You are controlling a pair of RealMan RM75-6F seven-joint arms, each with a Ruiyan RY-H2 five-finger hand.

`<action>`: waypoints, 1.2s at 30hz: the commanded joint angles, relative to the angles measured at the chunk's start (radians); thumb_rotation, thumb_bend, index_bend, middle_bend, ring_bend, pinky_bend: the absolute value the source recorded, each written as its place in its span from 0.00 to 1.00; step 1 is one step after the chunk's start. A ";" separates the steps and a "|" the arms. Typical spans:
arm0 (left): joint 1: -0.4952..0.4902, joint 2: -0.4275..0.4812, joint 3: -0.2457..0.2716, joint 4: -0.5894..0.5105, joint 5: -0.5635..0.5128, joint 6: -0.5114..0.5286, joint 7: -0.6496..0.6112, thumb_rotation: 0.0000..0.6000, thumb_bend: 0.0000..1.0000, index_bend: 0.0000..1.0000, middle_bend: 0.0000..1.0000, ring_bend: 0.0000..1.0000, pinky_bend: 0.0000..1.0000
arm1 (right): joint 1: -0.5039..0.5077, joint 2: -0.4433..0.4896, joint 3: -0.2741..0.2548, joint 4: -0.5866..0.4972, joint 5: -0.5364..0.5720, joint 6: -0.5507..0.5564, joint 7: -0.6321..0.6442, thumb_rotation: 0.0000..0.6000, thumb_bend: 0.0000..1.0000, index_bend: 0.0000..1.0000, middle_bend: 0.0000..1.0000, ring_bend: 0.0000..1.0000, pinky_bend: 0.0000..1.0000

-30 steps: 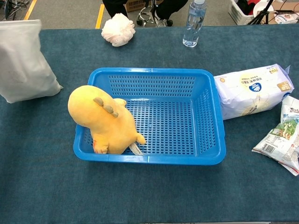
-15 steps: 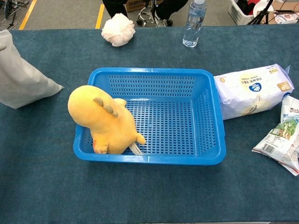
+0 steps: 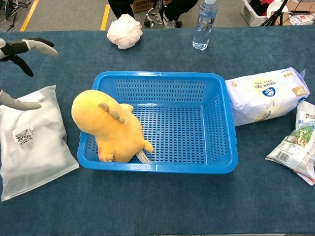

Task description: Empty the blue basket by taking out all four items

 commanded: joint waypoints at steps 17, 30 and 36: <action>-0.094 -0.022 0.023 0.004 0.140 -0.116 -0.147 1.00 0.13 0.00 0.00 0.00 0.20 | 0.000 -0.011 -0.005 0.016 0.015 -0.014 0.010 1.00 0.00 0.06 0.24 0.20 0.48; -0.181 -0.113 0.008 0.039 0.124 -0.206 -0.109 1.00 0.12 0.00 0.00 0.00 0.13 | -0.013 -0.021 -0.012 0.045 0.021 -0.010 0.044 1.00 0.00 0.06 0.26 0.20 0.48; -0.209 -0.157 -0.003 0.062 0.094 -0.226 -0.080 1.00 0.12 0.00 0.00 0.00 0.13 | -0.016 -0.024 -0.014 0.053 0.022 -0.009 0.053 1.00 0.00 0.06 0.26 0.20 0.48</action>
